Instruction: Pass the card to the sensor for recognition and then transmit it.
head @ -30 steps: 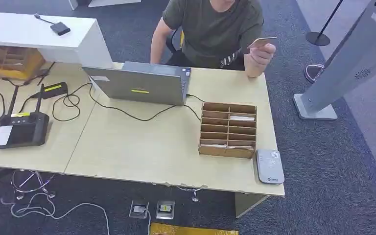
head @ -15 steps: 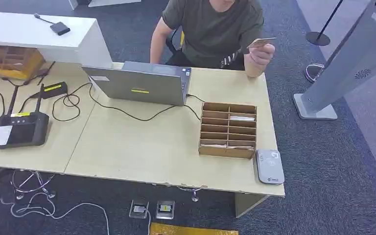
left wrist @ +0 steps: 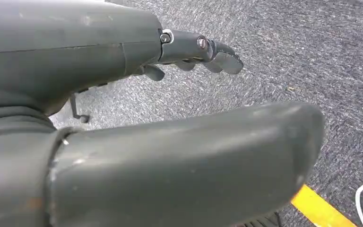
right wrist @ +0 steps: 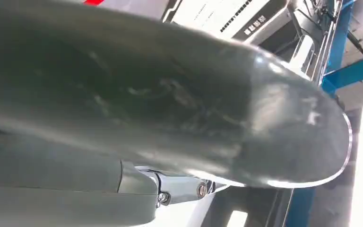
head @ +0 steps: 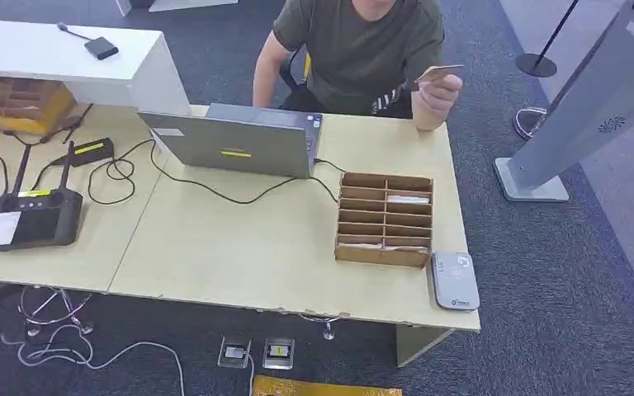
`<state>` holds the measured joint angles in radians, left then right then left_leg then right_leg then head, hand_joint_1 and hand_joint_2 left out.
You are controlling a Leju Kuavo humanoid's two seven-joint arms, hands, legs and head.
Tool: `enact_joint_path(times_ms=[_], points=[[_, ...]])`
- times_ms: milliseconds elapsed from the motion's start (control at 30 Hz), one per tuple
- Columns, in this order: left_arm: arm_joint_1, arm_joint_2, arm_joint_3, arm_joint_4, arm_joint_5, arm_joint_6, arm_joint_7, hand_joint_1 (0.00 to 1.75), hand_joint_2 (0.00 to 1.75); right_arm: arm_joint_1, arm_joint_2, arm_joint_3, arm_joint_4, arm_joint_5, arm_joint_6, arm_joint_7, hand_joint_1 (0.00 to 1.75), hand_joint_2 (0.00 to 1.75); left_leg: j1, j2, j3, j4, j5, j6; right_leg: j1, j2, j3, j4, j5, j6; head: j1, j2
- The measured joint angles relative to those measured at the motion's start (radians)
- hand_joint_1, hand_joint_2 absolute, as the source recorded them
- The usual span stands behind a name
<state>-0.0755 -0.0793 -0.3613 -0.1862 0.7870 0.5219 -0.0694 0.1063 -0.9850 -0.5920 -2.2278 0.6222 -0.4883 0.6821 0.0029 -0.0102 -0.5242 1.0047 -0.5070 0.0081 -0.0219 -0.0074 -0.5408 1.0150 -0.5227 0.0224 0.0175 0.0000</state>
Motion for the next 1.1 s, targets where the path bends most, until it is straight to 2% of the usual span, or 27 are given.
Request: enact_joint_path(times_ms=[667, 700, 767, 800, 833, 867, 900, 933, 967, 1000, 1033, 1067, 1100], points=[[0.001, 0.002, -0.006, 0.0, 0.0, 0.0, 0.0, 0.0, 0.0, -0.002, 0.0, 0.016, -0.006, 0.0, 0.0, 0.0, 0.0, 0.0, 0.0, 0.0, 0.0, 0.0, 0.0, 0.0, 0.0, 0.0, 0.0, 0.0, 0.0, 0.0, 0.0, 0.0], [0.001, 0.002, -0.006, 0.0, 0.0, 0.0, 0.0, 0.0, 0.0, -0.002, 0.0, 0.016, -0.006, 0.0, 0.0, 0.0, 0.0, 1.75, 0.0, 0.0, 0.0, 0.0, 0.0, 0.0, 0.0, 0.0, 0.0, 0.0, 0.0, 0.0, 0.0, 0.0], [0.001, 0.002, -0.006, 0.0, 0.0, 0.0, 0.0, 0.0, 0.0, -0.002, 0.0, 0.016, -0.006, -0.004, 0.001, -0.001, 0.0, 1.75, 0.0, 0.0, -0.001, 0.0, 0.0, 0.0, 0.0, 0.0, 0.0, 0.0, 0.0, 0.0, 0.0, 0.0], [0.001, 0.002, -0.006, 0.0, 0.001, 0.002, 0.007, 0.0, 0.0, -0.006, -0.001, 0.017, -0.006, -0.042, 0.04, -0.026, 0.0, 1.75, 0.0, 0.0, -0.002, 0.0, 0.0, 0.0, 0.0, 0.0, 0.001, 0.0, 0.0, 0.0, 0.0, 0.0], [0.001, 0.002, -0.006, 0.0, 0.003, 0.006, 0.021, 0.0, 0.0, -0.02, -0.008, 0.028, -0.006, -0.112, 0.108, -0.071, 0.0, 1.75, 0.0, 0.001, -0.002, 0.0, 0.0, 0.0, 0.0, 0.0, 0.001, 0.0, 0.0, 0.0, 0.001, 0.0], [0.004, 0.002, -0.006, 0.0, 0.008, 0.016, 0.036, 0.0, 0.0, -0.036, -0.021, 0.05, -0.007, -0.165, 0.22, -0.113, 0.0, 1.75, 0.002, 0.001, -0.031, -0.006, -0.002, -0.002, 0.002, 0.0, 0.006, 0.004, 0.0, 0.0, -0.001, 0.0], [-0.002, -0.003, -0.007, -0.001, 0.014, 0.027, 0.05, 0.0, 0.0, -0.116, -0.031, 0.097, 0.001, -0.153, 0.381, -0.118, 0.0, 1.75, 0.004, 0.004, -0.02, -0.004, -0.005, -0.005, 0.004, 0.002, 0.002, 0.002, -0.004, -0.004, -0.005, 0.0], [-0.01, -0.01, -0.007, -0.004, 0.021, 0.037, 0.059, 0.0, 0.0, -0.291, -0.007, 0.183, 0.036, -0.093, 0.572, -0.107, 0.0, 1.75, 0.005, 0.014, -0.023, -0.004, -0.006, -0.007, 0.005, 0.01, -0.001, 0.002, -0.005, -0.005, 0.0, 0.0], [-0.017, -0.019, -0.009, -0.011, 0.026, 0.046, 0.062, 0.0, 0.0, -0.47, 0.038, 0.269, 0.087, -0.033, 0.68, -0.097, 0.0, 1.75, 0.005, 0.021, -0.024, -0.004, -0.005, -0.006, 0.005, 0.019, -0.004, 0.001, -0.003, -0.003, -0.002, 0.0], [-0.022, -0.026, -0.01, -0.017, 0.032, 0.048, 0.063, 0.0, 0.0, -0.547, 0.08, 0.334, 0.136, -0.011, 0.711, -0.093, 0.0, 1.75, 0.005, 0.021, -0.024, -0.004, -0.003, -0.004, 0.005, 0.019, -0.004, 0.001, 0.0, -0.002, -0.003, 0.0], [-0.029, -0.032, -0.014, -0.023, 0.034, 0.052, 0.063, 0.0, 0.0, -0.637, 0.167, 0.476, 0.24, -0.019, 0.701, -0.085, 0.0, 1.75, 0.01, 0.02, -0.022, -0.004, -0.002, -0.006, 0.011, 0.018, 0.0, -0.001, 0.005, -0.004, -0.002, 0.0], [-0.032, -0.033, -0.018, -0.024, 0.043, 0.053, 0.064, 0.0, 0.0, -0.705, 0.227, 0.631, 0.315, -0.034, 0.68, -0.066, 0.0, 1.75, 0.012, 0.021, -0.021, -0.002, 0.001, -0.009, 0.013, 0.021, -0.002, -0.002, 0.01, -0.008, 0.005, 0.0], [-0.04, -0.034, -0.023, -0.024, 0.049, 0.055, 0.067, 0.0, 0.0, -0.75, 0.266, 0.754, 0.353, -0.035, 0.688, -0.05, 0.0, 1.75, 0.009, 0.022, -0.021, -0.001, 0.004, -0.01, 0.009, 0.023, -0.008, 0.0, 0.011, -0.007, 0.008, 0.0]])
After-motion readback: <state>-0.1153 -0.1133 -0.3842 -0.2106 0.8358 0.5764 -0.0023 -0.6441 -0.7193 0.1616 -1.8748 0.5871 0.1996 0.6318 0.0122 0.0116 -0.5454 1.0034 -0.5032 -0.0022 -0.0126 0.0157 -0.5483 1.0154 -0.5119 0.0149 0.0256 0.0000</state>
